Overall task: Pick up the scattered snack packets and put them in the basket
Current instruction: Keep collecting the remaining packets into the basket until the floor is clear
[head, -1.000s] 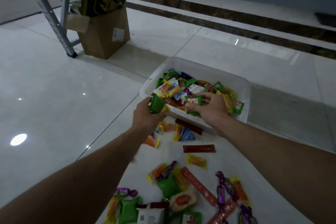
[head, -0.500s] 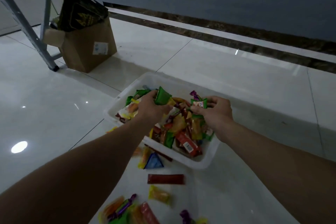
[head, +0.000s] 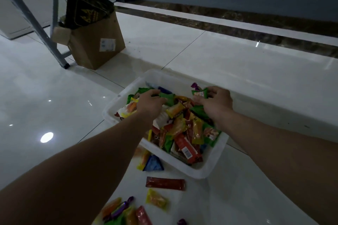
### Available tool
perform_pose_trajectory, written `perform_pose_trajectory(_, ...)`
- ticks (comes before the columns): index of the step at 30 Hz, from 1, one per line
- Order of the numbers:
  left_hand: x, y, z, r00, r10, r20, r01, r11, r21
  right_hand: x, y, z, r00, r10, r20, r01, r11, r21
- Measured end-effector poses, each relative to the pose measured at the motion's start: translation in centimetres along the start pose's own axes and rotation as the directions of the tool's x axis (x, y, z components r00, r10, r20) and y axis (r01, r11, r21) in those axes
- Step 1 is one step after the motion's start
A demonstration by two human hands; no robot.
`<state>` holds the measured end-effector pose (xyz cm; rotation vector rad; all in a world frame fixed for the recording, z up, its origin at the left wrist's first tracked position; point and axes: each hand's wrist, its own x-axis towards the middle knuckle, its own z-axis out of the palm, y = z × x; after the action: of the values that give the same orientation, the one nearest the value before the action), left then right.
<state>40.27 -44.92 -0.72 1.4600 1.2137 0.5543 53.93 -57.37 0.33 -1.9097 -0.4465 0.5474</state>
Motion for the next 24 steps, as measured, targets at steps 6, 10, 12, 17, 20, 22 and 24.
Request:
perform_pose_trajectory(6, -1.9, -0.4, -2.6, 0.999, 0.035, -0.023, -0.034, 0.999, 0.014, -2.2, 0.0, 0.2, 0.992, -0.100, 0.077, 0.116, 0.965, -0.233)
perform_pose_trajectory(10, -4.2, -1.3, -5.3, 0.994, 0.095, -0.057, -0.093, 0.995, 0.032, -5.6, -1.1, 1.2, 0.961, -0.239, 0.139, 0.271, 0.916, -0.296)
perform_pose_trajectory(12, -5.3, -1.9, -6.9, 0.990, 0.099, -0.102, -0.097, 0.995, 0.023, -7.0, -1.5, 2.5, 0.940, -0.283, 0.190, 0.329, 0.899, -0.289)
perform_pose_trajectory(17, -8.1, -3.9, -11.8, 0.965, 0.070, -0.252, -0.060, 0.997, 0.046, -11.0, -2.6, 7.5, 0.893, -0.338, 0.298, 0.403, 0.895, -0.190)
perform_pose_trajectory(20, -10.1, -5.1, -15.0, 0.940, 0.028, -0.340, -0.014, 0.999, 0.043, -13.6, -2.8, 10.7, 0.861, -0.326, 0.390, 0.405, 0.904, -0.138)
perform_pose_trajectory(22, -11.5, -5.8, -17.1, 0.930, 0.011, -0.368, 0.008, 0.999, 0.049, -15.1, -3.0, 12.6, 0.845, -0.292, 0.447, 0.380, 0.918, -0.118)
perform_pose_trajectory(24, -12.8, -6.5, -19.1, 0.923, -0.001, -0.384, 0.041, 0.995, 0.096, -16.5, -3.2, 14.2, 0.833, -0.265, 0.486, 0.355, 0.929, -0.102)
